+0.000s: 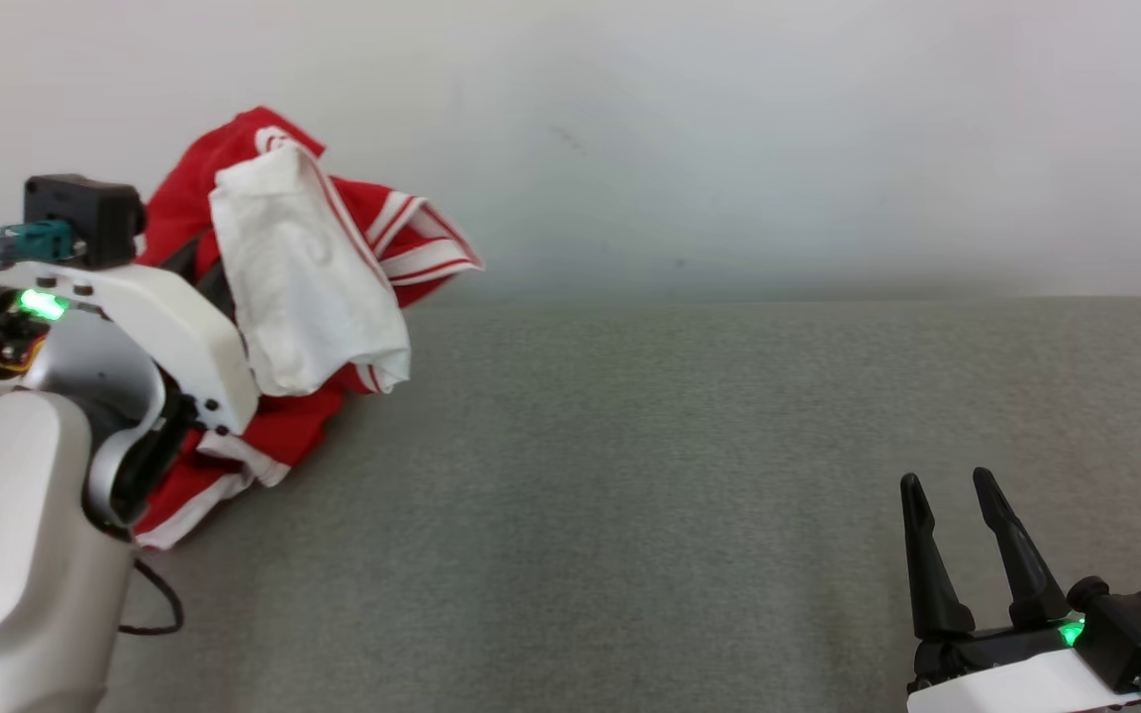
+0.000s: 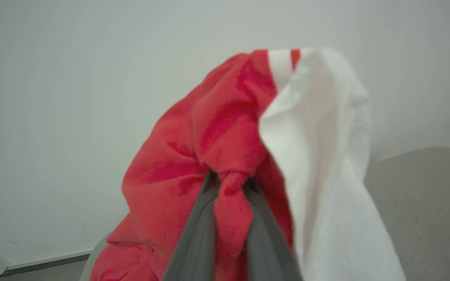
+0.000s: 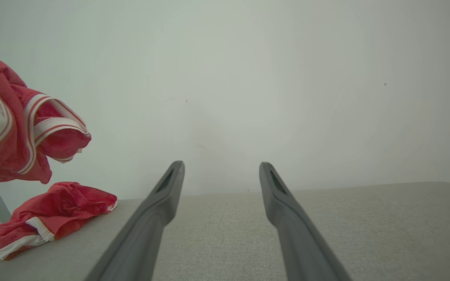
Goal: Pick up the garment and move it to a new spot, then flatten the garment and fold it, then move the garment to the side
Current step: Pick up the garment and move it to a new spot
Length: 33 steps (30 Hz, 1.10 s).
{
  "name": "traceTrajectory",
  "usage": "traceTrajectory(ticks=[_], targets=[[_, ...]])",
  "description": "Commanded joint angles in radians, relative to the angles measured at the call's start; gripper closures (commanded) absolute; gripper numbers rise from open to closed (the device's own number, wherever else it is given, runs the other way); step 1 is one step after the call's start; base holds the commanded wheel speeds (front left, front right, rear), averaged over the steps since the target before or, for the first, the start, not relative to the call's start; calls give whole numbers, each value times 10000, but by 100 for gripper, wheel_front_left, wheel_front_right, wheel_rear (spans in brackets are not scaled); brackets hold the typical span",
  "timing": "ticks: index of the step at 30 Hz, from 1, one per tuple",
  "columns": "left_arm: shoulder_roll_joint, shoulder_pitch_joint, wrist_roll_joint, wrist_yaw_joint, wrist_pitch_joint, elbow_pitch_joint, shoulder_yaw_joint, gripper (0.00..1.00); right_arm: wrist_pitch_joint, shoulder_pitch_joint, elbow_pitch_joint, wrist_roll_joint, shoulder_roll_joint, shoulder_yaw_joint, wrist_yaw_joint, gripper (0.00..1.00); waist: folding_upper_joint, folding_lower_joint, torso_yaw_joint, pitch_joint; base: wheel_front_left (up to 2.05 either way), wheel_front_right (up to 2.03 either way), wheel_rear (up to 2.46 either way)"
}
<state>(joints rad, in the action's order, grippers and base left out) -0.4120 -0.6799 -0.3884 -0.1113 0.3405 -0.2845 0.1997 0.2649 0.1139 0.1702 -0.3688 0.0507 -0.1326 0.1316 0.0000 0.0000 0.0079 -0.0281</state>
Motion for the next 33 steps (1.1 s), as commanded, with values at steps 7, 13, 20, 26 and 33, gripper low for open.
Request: traceTrajectory(ticks=[7,13,20,26,33], targets=[[584,863,-299,405,99,2328,244,100,-9,105,-78,112,34,20,-18,0,0,0,-1406,71,0,0,0],[1197,1763,101,792,-554,2870,775,100,-9,351,-306,-167,121,-125,-18,0,0,0,-2558,363,0,0,0],[2198,2436,83,922,-1901,1682,1318,100,-9,580,-594,-284,276,-178,-18,0,0,0,-3497,890,0,0,0],[2725,2310,355,721,-3146,-356,1768,100,-9,705,-664,-323,243,-267,-18,0,0,0,-3796,1320,0,0,0],[3185,1764,377,156,-4306,-3280,2572,0,-9,797,-496,-330,175,-361,-18,0,0,0,-3700,1506,0,0,0]])
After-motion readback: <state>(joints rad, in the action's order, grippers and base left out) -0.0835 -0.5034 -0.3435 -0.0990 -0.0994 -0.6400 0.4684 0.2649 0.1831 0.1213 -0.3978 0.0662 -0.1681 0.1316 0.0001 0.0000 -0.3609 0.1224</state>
